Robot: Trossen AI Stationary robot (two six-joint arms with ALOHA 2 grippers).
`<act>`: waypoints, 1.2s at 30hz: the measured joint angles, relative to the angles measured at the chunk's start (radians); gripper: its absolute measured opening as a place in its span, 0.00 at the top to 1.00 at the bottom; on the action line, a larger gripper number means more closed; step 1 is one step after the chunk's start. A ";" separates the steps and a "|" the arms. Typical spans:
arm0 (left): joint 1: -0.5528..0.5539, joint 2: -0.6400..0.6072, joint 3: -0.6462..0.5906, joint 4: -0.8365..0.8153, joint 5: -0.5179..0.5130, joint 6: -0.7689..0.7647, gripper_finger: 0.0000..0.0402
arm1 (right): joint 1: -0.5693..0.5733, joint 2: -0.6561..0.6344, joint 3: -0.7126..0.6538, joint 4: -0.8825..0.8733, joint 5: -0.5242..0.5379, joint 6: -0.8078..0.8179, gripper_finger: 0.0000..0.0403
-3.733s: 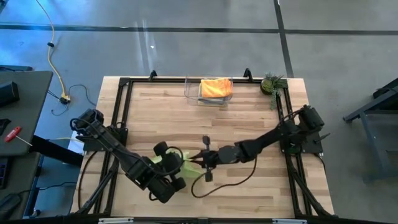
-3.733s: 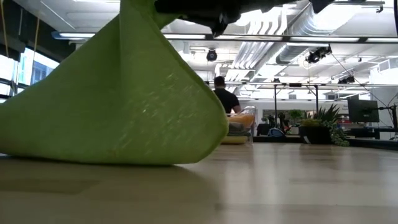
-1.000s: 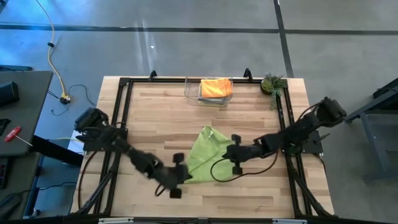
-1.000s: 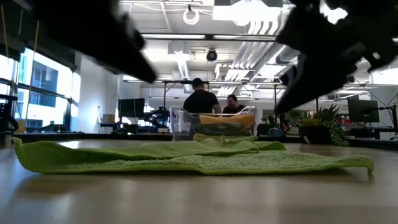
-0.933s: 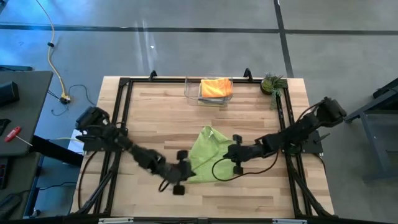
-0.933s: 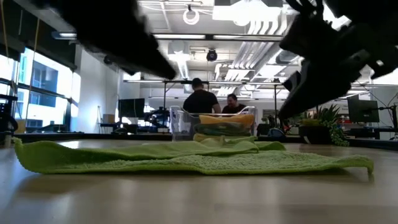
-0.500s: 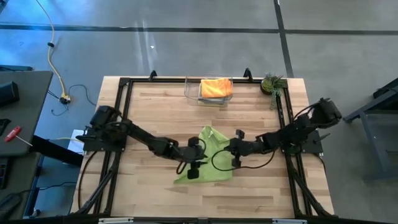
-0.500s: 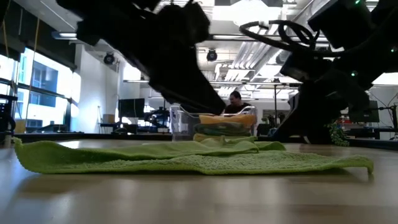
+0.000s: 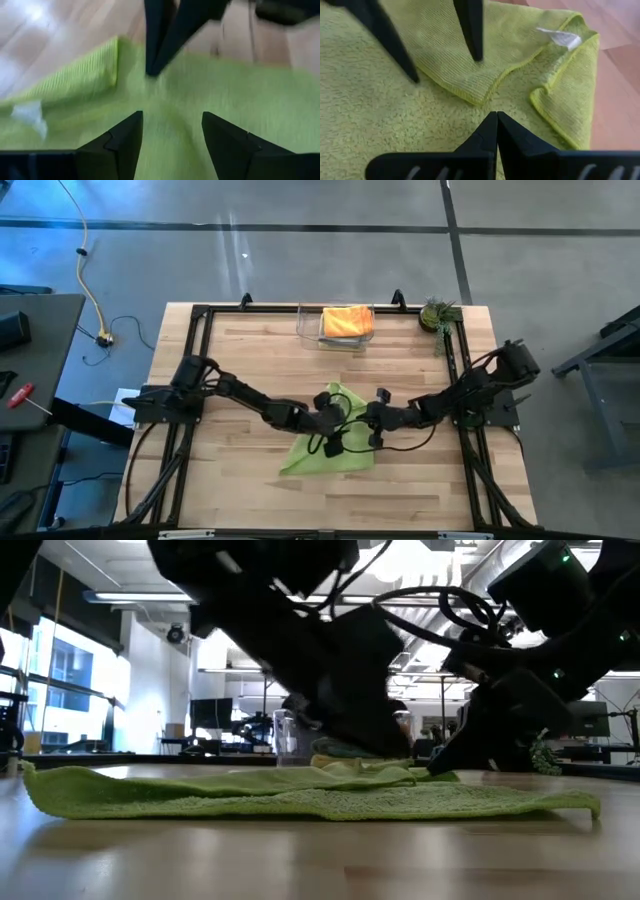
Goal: Fold microfiber towels
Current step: Fold the green towel on the table
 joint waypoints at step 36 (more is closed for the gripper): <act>-0.027 -0.084 0.064 -0.213 -0.171 -0.093 1.00 | 0.012 -0.002 0.001 -0.096 0.002 0.046 1.00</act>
